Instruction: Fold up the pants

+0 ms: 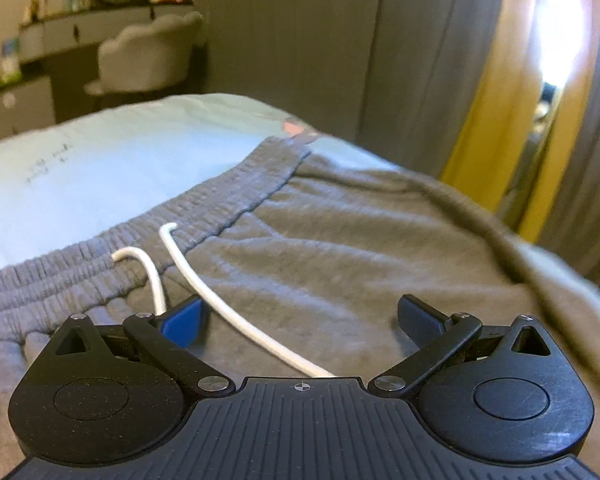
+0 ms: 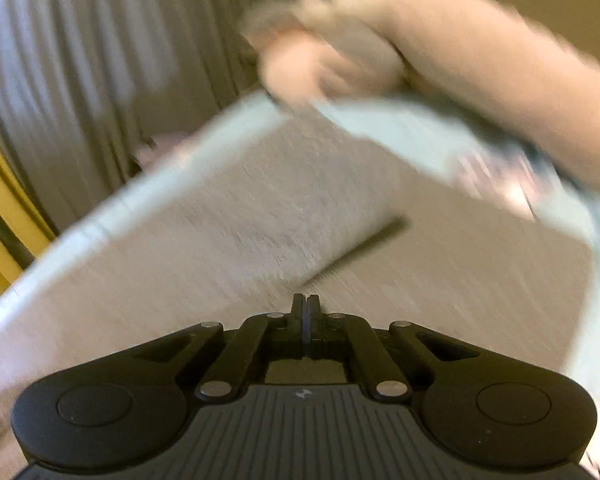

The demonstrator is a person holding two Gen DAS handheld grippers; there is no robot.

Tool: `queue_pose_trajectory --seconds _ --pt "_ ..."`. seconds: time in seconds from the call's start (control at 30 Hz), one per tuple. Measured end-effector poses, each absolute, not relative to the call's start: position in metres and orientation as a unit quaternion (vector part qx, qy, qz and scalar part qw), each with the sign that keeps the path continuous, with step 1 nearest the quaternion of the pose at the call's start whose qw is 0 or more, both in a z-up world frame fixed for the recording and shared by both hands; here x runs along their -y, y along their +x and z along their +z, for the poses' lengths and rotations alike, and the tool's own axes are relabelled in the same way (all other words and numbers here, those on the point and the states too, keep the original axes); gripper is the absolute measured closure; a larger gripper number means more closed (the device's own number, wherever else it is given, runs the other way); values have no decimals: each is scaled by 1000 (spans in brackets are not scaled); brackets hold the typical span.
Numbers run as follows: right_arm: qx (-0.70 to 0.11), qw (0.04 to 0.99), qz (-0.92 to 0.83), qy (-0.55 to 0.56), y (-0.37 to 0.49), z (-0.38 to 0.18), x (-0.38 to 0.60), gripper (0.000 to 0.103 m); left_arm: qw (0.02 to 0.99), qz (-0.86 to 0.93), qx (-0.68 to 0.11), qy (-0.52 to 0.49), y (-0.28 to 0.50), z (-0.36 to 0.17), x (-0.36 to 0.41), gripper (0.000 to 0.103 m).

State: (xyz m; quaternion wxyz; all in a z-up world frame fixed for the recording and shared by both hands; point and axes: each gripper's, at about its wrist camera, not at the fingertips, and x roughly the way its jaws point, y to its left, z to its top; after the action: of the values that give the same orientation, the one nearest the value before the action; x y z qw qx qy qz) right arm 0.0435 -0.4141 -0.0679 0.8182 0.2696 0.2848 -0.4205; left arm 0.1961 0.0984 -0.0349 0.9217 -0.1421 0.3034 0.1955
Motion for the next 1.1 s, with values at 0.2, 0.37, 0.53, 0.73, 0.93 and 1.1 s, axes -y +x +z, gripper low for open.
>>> queue_pose_trajectory --seconds 0.2,0.37,0.53,0.73,0.93,1.1 --pt "-230 817 -355 393 16 -69 450 96 918 101 -339 -181 194 -9 -90 0" --pt "-219 821 -330 412 34 -75 474 54 902 19 -374 -217 236 9 -83 0" --pt "-192 820 -327 429 35 -80 491 55 890 11 -401 -217 300 13 -74 0" --pt "-181 812 -326 449 38 -85 511 88 851 27 -469 -235 362 -25 -68 11" --pt "-162 812 -300 473 36 -91 523 85 844 6 -468 -260 381 -35 -71 16" --pt "-179 810 -314 461 52 -88 523 98 813 -2 -507 -287 387 -41 -70 96"
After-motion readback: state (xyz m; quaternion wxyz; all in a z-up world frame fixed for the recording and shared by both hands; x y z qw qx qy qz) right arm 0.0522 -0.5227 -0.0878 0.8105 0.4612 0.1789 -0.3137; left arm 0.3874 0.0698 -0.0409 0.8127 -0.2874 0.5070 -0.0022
